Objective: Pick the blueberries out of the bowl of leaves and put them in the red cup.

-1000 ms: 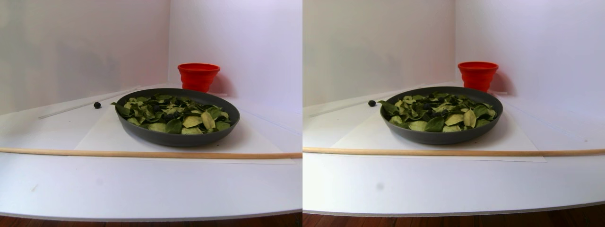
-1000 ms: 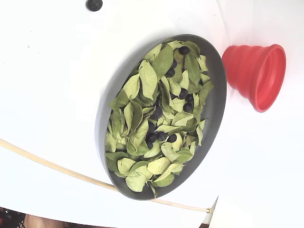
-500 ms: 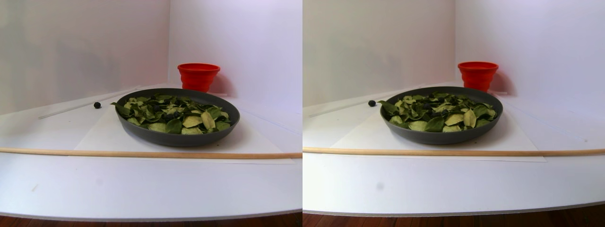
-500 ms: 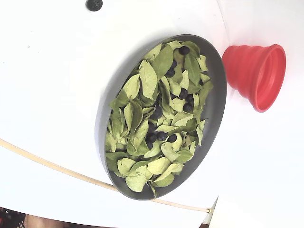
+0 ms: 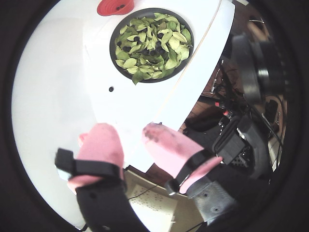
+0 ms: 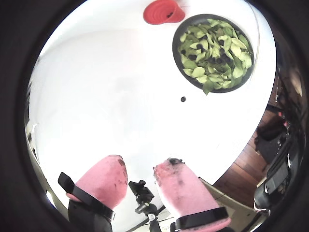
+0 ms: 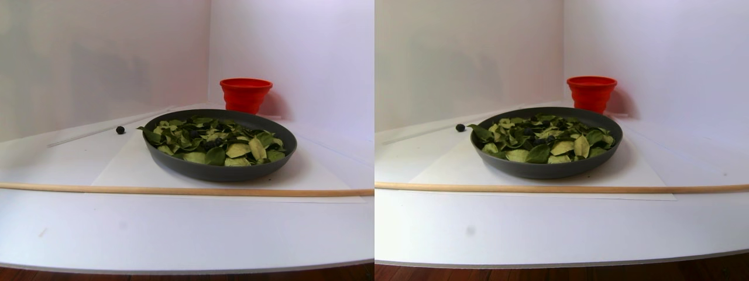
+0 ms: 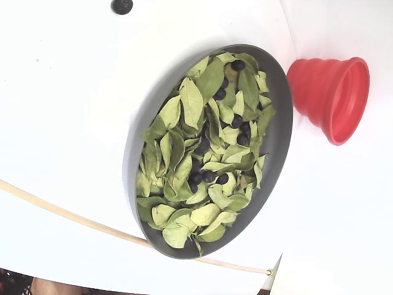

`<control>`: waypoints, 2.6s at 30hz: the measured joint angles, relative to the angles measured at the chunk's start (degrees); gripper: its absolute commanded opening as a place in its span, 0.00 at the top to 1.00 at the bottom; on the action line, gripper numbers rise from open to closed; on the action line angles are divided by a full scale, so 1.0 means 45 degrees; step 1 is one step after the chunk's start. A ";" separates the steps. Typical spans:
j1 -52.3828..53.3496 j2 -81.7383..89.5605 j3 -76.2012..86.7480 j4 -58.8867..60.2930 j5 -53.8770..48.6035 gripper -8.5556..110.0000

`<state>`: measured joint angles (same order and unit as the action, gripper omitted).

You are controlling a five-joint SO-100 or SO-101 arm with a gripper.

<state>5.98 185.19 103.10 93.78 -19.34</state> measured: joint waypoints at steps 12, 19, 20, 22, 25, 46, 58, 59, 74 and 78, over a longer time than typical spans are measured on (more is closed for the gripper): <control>0.0508 -0.1387 0.0723 -0.0762 -0.3809 0.82; 0.0938 -0.2383 0.1113 -0.1191 -0.5742 0.81; 0.0996 -0.2500 0.1172 -0.1270 -0.6016 0.81; 0.1133 -0.2656 0.1504 -0.1484 -0.6543 0.81; 0.1270 -0.2949 0.1836 -0.1719 -0.7324 0.81; 0.2363 -0.4336 0.4336 -0.5000 -1.1113 0.80; 0.2363 -0.4668 0.5859 -0.6465 -1.2695 0.80; 0.2363 -0.4805 0.5938 -0.6602 -1.2832 0.80; 0.2363 -0.7012 0.6621 -0.8711 -1.3984 0.81; 0.2363 -0.7305 0.7090 -0.9336 -1.4258 0.81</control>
<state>16.61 152.31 135.00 51.77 -83.50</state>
